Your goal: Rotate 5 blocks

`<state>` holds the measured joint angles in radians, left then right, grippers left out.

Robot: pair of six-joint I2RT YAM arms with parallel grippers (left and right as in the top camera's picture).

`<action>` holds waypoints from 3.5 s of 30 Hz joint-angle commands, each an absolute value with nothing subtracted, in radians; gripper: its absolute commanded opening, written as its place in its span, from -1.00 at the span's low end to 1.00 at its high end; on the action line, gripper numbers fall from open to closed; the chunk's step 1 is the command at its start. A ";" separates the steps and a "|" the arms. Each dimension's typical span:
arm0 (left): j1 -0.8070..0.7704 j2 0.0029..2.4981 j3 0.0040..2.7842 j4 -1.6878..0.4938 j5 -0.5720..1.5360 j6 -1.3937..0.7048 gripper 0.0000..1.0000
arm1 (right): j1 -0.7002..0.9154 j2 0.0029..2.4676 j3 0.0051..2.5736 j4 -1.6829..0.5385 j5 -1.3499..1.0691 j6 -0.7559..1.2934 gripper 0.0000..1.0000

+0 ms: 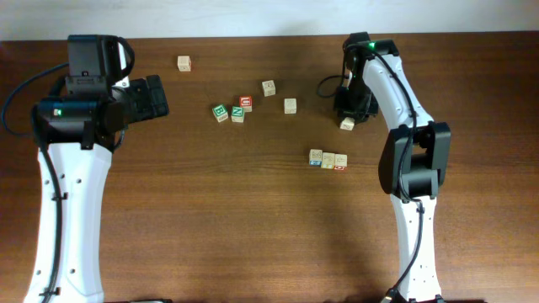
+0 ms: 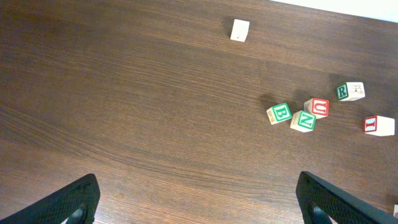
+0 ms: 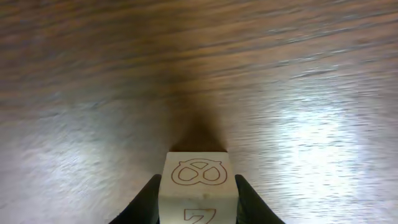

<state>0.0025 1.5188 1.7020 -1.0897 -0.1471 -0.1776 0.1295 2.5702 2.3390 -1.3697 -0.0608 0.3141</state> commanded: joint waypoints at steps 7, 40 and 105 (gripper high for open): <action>0.008 1.526 1.719 -1.091 -0.158 -0.190 0.99 | 0.303 2.553 2.336 -1.333 -0.157 0.285 -0.46; 0.008 1.526 1.719 -1.091 -0.158 -0.190 0.98 | 0.440 2.554 2.334 -1.578 -0.086 0.450 -0.12; 0.008 1.526 1.719 -1.091 -0.158 -0.190 0.98 | 0.596 2.690 2.492 -0.947 -0.040 0.559 -0.27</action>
<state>0.0025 1.5188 1.7020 -1.0897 -0.1474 -0.1776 0.5800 2.6717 2.5038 -0.9394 -0.0601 0.5545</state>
